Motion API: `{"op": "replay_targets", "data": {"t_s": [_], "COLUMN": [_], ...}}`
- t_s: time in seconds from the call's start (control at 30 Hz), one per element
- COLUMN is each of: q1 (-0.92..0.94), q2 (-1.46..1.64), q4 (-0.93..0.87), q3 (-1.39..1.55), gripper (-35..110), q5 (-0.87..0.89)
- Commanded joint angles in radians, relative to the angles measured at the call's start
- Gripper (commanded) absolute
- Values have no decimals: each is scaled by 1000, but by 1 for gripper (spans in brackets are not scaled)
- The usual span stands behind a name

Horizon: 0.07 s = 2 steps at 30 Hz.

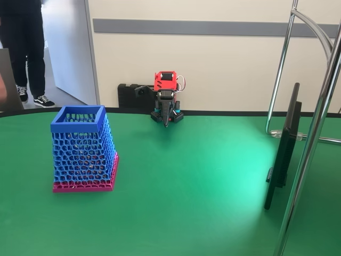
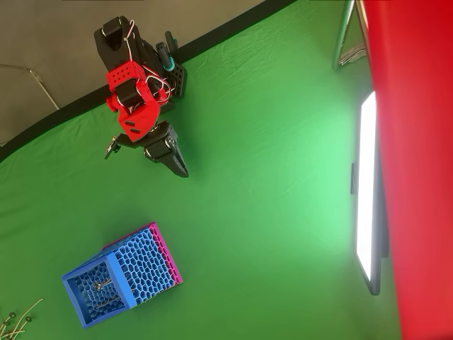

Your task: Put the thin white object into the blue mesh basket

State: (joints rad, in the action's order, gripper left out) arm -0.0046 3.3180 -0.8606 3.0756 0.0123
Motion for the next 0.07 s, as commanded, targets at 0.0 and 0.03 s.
{"op": "replay_targets", "data": {"t_s": [0.0,0.03], "q1": [0,-2], "q2": [6,6], "q4": [-3,-3], "q3": [8,8], "gripper": [1,1], "q5": [9,9]}}
